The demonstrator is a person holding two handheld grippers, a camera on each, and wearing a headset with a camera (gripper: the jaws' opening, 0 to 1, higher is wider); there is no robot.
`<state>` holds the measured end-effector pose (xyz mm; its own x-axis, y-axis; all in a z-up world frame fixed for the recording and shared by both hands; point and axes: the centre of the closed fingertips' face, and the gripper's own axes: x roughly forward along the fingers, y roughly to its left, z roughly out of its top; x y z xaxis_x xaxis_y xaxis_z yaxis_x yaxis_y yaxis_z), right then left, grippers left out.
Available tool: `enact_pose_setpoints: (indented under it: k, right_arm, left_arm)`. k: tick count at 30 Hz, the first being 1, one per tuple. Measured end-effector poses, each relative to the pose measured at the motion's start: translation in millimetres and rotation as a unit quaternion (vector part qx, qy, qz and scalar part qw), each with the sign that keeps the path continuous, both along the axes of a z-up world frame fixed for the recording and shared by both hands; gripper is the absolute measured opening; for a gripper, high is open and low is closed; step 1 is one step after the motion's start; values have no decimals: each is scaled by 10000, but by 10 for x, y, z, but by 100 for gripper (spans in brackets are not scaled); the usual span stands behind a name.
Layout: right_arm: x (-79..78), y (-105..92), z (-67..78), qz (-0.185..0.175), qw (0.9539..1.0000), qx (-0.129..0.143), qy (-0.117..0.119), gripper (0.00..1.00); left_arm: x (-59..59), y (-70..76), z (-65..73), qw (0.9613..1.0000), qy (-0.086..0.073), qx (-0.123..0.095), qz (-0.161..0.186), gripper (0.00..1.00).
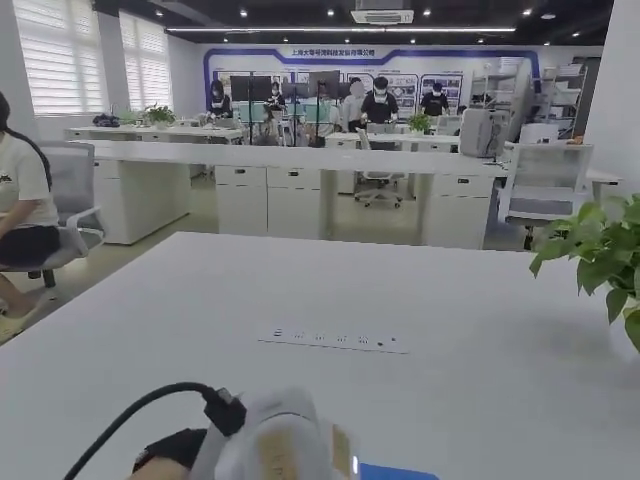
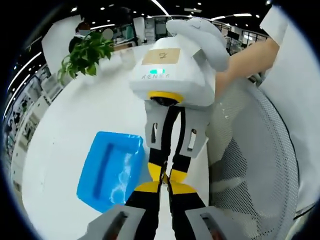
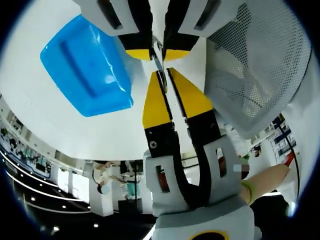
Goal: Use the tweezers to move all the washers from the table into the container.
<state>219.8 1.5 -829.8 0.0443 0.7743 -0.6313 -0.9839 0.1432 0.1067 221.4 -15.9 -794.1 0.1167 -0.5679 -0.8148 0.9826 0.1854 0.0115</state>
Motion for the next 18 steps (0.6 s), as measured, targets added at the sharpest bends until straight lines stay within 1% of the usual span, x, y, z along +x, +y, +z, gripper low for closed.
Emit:
enact_pose_setpoints:
  k: [1,2,3,4,5,6,7,8,9,10,11,12,13,14,15,16,17,18]
  right_arm:
    - [9,-3,2,-32,10000,22,62,3]
    - [22,-4,5,-173,9996,77,224,3]
    - [40,-10,5,-213,9994,99,243,3]
    - [46,-13,7,-265,9991,131,313,3]
    - [46,-12,8,-299,9986,166,392,3]
    - [69,-23,7,-359,9982,194,447,3]
    - [79,-30,7,-393,9977,222,503,3]
    - [82,-35,9,-488,9960,302,683,3]
    - [89,-43,7,-544,9948,345,791,3]
    - [103,-51,6,-653,9924,447,941,3]
    - [107,-55,10,-696,9908,522,1039,3]
    - [124,-69,14,-853,9871,612,1209,3]
    - [141,-81,17,-932,9854,667,1263,3]
    - [145,-93,29,-1008,9826,741,1376,3]
    - [149,-103,45,-1044,9811,798,1422,3]
    - [150,-117,55,-1045,9809,809,1429,3]
    - [148,-135,78,-1064,9803,836,1441,3]
    - [143,-144,95,-1078,9798,852,1454,3]
  left_arm:
    - [21,11,-10,9998,-4,-112,139,11]
    - [57,38,-32,9987,3,-334,386,20]
    - [63,71,-51,9973,57,-452,570,31]
    - [50,109,-68,9961,117,-547,679,34]
    - [47,142,-74,9948,112,-654,770,35]
    - [34,192,-69,9921,48,-846,930,36]
    - [27,226,-66,9890,42,-967,1117,40]
    - [1,273,-56,9833,56,-1176,1390,44]
    - [-26,288,-38,9792,60,-1354,1511,50]
    - [-70,312,-9,9721,83,-1599,1715,54]
    - [-102,327,13,9671,92,-1755,1838,57]
    - [-125,352,61,9580,46,-2001,2055,59]
    - [-138,368,101,9504,1,-2169,2229,60]
    - [-159,389,170,9384,-44,-2413,2472,60]
    - [-173,399,222,9291,-85,-2594,2634,62]
    - [-178,415,264,9207,-130,-2740,2777,64]
    - [-184,442,292,9134,-186,-2831,2920,67]
    - [-183,481,341,9039,-346,-2946,3083,71]
